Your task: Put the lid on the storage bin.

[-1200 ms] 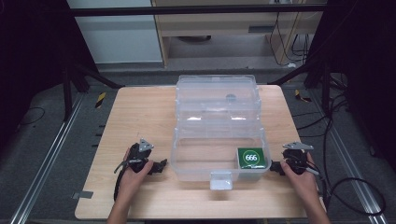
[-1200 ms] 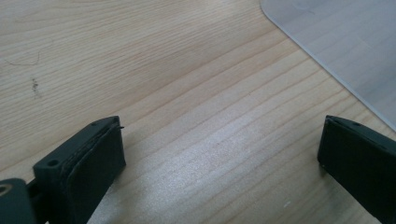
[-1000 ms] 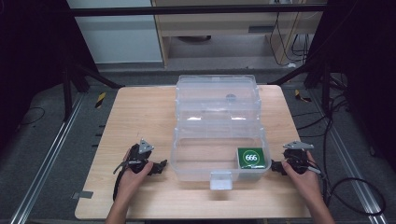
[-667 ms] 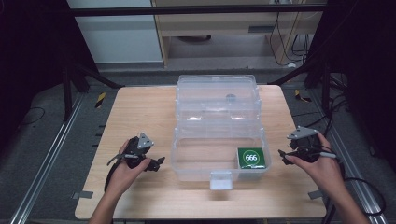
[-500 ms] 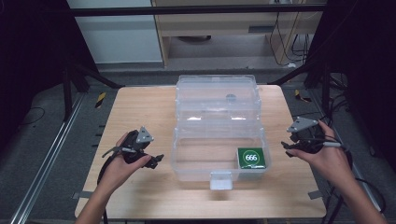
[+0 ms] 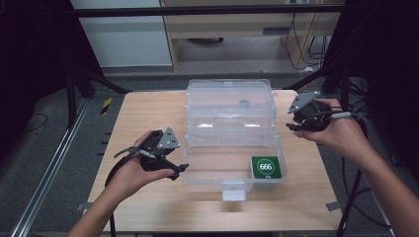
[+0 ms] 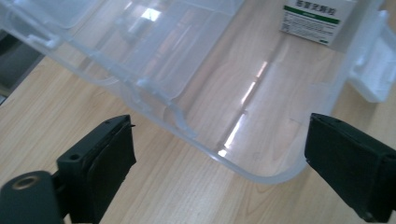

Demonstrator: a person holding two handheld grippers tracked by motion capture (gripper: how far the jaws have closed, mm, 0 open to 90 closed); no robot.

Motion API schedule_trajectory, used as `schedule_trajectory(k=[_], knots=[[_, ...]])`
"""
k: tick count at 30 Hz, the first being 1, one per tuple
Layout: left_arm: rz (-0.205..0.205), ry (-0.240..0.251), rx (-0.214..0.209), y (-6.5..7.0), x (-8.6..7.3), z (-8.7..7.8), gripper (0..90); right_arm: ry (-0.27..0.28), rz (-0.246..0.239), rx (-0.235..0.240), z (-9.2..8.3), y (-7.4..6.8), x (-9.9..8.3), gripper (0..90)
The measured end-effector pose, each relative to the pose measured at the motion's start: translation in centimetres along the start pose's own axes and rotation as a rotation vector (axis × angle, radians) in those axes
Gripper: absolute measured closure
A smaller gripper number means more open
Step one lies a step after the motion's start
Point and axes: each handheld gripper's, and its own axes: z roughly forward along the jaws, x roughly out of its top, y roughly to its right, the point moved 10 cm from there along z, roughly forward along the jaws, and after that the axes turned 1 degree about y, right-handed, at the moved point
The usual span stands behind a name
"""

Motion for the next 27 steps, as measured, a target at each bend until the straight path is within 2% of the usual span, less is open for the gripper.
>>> schedule_trajectory(k=[1, 3, 4, 5, 8, 9, 11, 14, 19, 21, 22, 24, 27], knots=[[0.004, -0.004, -0.015, 0.2, 0.1, 0.0, 9.6, 0.003, -0.014, 0.012, 0.0, -0.2, 0.6, 47.0], [0.015, -0.010, -0.020, 0.5, 0.4, 0.2, 11.2, -0.008, -0.045, 0.031, 0.0, -0.4, 1.6, 47.9], [0.029, -0.017, -0.033, 0.9, 0.7, 0.3, 14.2, -0.011, -0.085, 0.040, 0.2, -0.6, 2.5, 50.1], [0.029, -0.017, -0.033, 0.9, 0.7, 0.3, 14.2, -0.011, -0.085, 0.040, 0.2, -0.6, 2.5, 50.1], [0.066, -0.029, -0.067, 1.9, 1.3, 0.7, 15.5, 0.013, -0.156, 0.091, 0.4, -1.4, 4.5, 57.6], [0.066, -0.029, -0.067, 1.9, 1.3, 0.7, 16.4, 0.013, -0.156, 0.091, 0.4, -1.4, 4.5, 57.6], [0.086, -0.043, -0.080, 2.3, 1.4, 0.8, 17.3, 0.015, -0.177, 0.113, 0.7, -1.8, 5.3, 61.5], [0.121, -0.077, -0.114, 3.0, 1.4, 1.5, 18.9, 0.001, -0.242, 0.130, 2.1, -2.3, 6.4, 66.0], [0.161, -0.112, -0.139, 3.6, 1.4, 2.1, 18.2, -0.036, -0.287, 0.132, 3.5, -2.4, 7.1, 65.7], [0.170, -0.113, -0.132, 3.7, 1.6, 2.4, 17.4, -0.065, -0.331, 0.148, 4.0, -2.6, 7.2, 61.2], [0.172, -0.110, -0.133, 3.8, 1.7, 2.5, 16.8, -0.063, -0.346, 0.148, 4.2, -2.6, 7.4, 59.7], [0.178, -0.112, -0.149, 4.1, 1.9, 3.0, 16.2, -0.075, -0.350, 0.145, 4.6, -2.4, 7.8, 59.5], [0.178, -0.118, -0.150, 4.2, 1.8, 3.3, 16.2, -0.085, -0.361, 0.147, 5.0, -2.2, 7.8, 61.2]])
